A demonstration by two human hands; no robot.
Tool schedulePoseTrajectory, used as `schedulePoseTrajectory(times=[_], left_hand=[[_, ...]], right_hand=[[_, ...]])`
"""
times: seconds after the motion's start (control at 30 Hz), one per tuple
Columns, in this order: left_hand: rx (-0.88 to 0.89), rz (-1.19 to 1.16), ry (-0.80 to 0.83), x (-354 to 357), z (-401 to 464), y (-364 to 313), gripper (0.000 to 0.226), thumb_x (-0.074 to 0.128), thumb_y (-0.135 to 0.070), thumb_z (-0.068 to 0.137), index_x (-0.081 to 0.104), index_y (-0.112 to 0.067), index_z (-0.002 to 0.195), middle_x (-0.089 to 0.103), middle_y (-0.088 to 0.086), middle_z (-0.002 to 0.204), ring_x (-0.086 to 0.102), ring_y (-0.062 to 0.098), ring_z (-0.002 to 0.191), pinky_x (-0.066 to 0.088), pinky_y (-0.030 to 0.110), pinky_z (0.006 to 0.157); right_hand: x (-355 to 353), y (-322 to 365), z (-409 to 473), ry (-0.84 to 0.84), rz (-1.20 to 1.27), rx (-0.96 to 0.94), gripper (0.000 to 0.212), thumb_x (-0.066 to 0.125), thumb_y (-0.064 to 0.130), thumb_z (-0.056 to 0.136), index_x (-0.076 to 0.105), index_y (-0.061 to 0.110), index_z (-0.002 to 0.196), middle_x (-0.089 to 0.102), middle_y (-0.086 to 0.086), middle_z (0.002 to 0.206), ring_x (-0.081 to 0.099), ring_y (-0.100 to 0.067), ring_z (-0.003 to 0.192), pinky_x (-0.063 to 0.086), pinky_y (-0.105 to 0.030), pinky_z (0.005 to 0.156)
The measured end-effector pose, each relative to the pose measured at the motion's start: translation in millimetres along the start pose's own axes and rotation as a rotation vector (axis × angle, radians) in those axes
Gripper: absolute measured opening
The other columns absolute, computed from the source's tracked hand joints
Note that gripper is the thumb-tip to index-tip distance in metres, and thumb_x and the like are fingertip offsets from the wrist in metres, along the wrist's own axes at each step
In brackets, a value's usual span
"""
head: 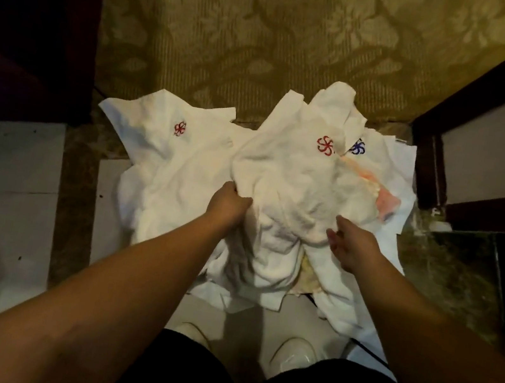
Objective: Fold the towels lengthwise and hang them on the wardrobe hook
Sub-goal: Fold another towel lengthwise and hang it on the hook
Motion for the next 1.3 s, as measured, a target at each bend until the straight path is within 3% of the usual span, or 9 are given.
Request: schedulePoseTrajectory(times=[0.13,0.27,0.5,0.73,0.83,0.9,1.1,1.23,1.3], left_hand=[[-0.04,-0.176,0.04,1,-10,-5,0.015,0.054,-0.013,0.087,0.061,-0.008,0.098,0.065,0.018,0.106,0.059,0.031,0.088,0.05,0.037,0.077],[-0.082,-0.255,0.076,-15,-51,-8,0.007,0.056,-0.008,0.081,0.055,-0.012,0.076,0.056,0.008,0.083,0.048,0.024,0.075,0.04,0.03,0.065],[-0.135,-0.253,0.144,-50,-157,-14,0.005,0.059,-0.007,0.085,0.059,-0.009,0.09,0.056,0.015,0.086,0.051,0.025,0.079,0.041,0.032,0.066],[-0.143,-0.171,0.143,-102,-270,-55,0.005,0.053,-0.012,0.093,0.058,-0.01,0.094,0.058,0.013,0.089,0.054,0.026,0.081,0.045,0.033,0.071],[-0.099,-0.133,0.071,-132,-327,-96,0.024,0.049,-0.036,0.1,0.052,-0.02,0.117,0.058,0.005,0.107,0.056,0.023,0.094,0.045,0.029,0.071],[-0.091,-0.244,0.118,-148,-367,-126,0.048,0.043,-0.056,0.099,0.055,-0.016,0.123,0.061,0.003,0.115,0.058,0.025,0.104,0.049,0.037,0.091],[-0.095,-0.624,0.382,-181,-493,-183,0.054,0.055,-0.055,0.093,0.069,-0.005,0.111,0.069,0.017,0.109,0.063,0.03,0.096,0.05,0.038,0.089],[0.066,-0.7,0.318,-204,-553,-199,0.038,0.055,-0.037,0.099,0.064,-0.006,0.119,0.066,0.012,0.102,0.064,0.025,0.085,0.052,0.032,0.077],[0.19,-0.65,0.264,-214,-581,-208,0.033,0.053,-0.038,0.1,0.064,-0.014,0.12,0.071,0.008,0.105,0.067,0.026,0.092,0.055,0.035,0.08]], right_hand=[[2,1,-3,0.033,-0.149,0.044,0.014,0.06,0.019,0.098,0.056,0.012,0.087,0.051,-0.002,0.072,0.044,-0.011,0.059,0.031,-0.023,0.049],[7,4,-37,0.036,-0.091,-0.046,0.016,0.06,0.022,0.093,0.059,0.01,0.104,0.06,-0.003,0.095,0.054,-0.017,0.084,0.042,-0.027,0.068],[7,36,-174,0.206,0.047,-0.278,0.029,0.059,0.018,0.087,0.066,0.011,0.114,0.071,-0.009,0.113,0.064,-0.029,0.112,0.052,-0.036,0.085],[-2,96,-378,0.363,-0.485,-0.608,0.022,0.056,0.003,0.086,0.055,0.021,0.073,0.056,0.011,0.063,0.05,-0.009,0.065,0.038,-0.026,0.061],[-4,108,-462,0.486,-0.609,-0.661,0.011,0.055,0.016,0.069,0.058,0.026,0.071,0.056,0.022,0.056,0.049,0.006,0.057,0.038,-0.012,0.057],[-5,112,-519,0.557,-0.654,-0.68,0.012,0.057,0.018,0.064,0.061,0.029,0.068,0.057,0.022,0.059,0.051,0.007,0.059,0.04,-0.012,0.061],[-15,111,-651,0.76,-0.922,-0.85,0.03,0.066,0.003,0.08,0.059,0.033,0.078,0.06,0.026,0.072,0.054,0.01,0.071,0.039,-0.012,0.068],[-33,118,-704,0.749,-0.677,-0.843,0.013,0.067,0.011,0.092,0.054,0.011,0.091,0.056,0.012,0.071,0.051,-0.001,0.066,0.041,-0.016,0.063],[-37,122,-726,0.701,-0.538,-0.801,0.028,0.066,0.031,0.093,0.057,0.01,0.11,0.068,0.002,0.089,0.064,-0.005,0.08,0.05,-0.019,0.072]])
Point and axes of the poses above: each hand's wrist, its own z-axis towards the middle knuckle, its own x-axis out of the palm, y = z × x, the point moved 6 cm from there along z, towards the middle knuckle
